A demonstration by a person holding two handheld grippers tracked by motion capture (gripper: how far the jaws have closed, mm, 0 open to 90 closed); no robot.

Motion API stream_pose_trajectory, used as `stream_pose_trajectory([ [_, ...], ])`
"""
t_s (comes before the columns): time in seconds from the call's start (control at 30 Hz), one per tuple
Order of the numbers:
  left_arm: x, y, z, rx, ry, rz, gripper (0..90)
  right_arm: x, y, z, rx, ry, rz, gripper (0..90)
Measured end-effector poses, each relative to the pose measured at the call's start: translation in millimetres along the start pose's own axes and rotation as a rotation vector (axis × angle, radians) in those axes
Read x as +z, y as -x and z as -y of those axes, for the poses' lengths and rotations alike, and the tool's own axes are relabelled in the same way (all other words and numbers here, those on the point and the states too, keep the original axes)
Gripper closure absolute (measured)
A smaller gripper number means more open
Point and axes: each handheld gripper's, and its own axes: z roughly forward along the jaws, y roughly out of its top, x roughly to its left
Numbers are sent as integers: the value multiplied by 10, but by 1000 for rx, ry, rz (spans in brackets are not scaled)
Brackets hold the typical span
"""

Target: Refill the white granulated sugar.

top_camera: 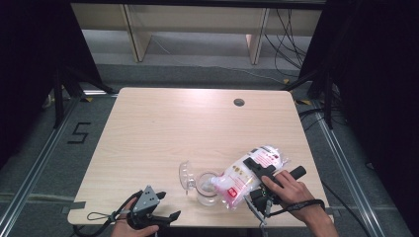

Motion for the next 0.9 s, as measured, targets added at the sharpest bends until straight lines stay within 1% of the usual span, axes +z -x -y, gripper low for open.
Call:
stream_pose_trajectory([
  [0.03, -2, 0, 0, 1, -2, 0, 202, 3, 5, -1, -7, 4, 3, 516],
  [0.07, 0, 12, 5, -22, -3, -4, 202, 9, 18, -3, -22, 12, 6, 516],
  [0.23, -1, 11, 5, -20, -4, -4, 202, 4, 20, -9, -29, 10, 12, 517],
  [0.27, -1, 10, 5, -20, -4, -5, 202, 2, 12, -9, -17, 6, 10, 517],
  [0.33, 1, 14, 6, -23, -2, -2, 202, 3, 13, -9, -20, 5, 8, 517],
  [0.37, 0, 13, 6, -22, -2, -2, 202, 7, 22, -9, -28, 11, 11, 517],
  [0.43, -8, 2, 4, -9, -12, -7, 202, 7, 20, -2, -22, 14, 8, 517],
  [0.47, -8, 2, 4, -9, -12, -7, 202, 7, 20, -2, -22, 14, 8, 517],
  [0.53, -9, 0, 4, -4, -14, -1, 202, -6, 0, 2, -1, -5, 7, 517],
  [0.57, -9, 4, 5, -10, -13, -2, 202, -5, 7, 7, -8, -2, 2, 518],
  [0.67, -8, 1, 5, -9, -13, -9, 202, -7, 5, 7, -13, -8, 3, 518],
  [0.7, -9, 2, 5, -8, -13, -2, 202, -6, 8, 9, -12, -6, 2, 518],
  [0.73, -11, -11, 0, 15, -14, -1, 202, -6, 5, 11, -10, -6, 5, 518],
  [0.77, -11, -13, 0, 16, -14, -3, 202, 3, 22, 15, -25, 7, 8, 518],
  [0.83, -11, -12, 0, 15, -14, -3, 202, -1, 13, 15, -21, 1, 5, 518],
  [0.87, -10, -14, 0, 16, -12, -5, 202, -5, 3, 14, -9, -7, 4, 518],
  [0.9, -11, -10, 1, 11, -14, -1, 202, -1, 13, 15, -20, 3, 3, 518],
])
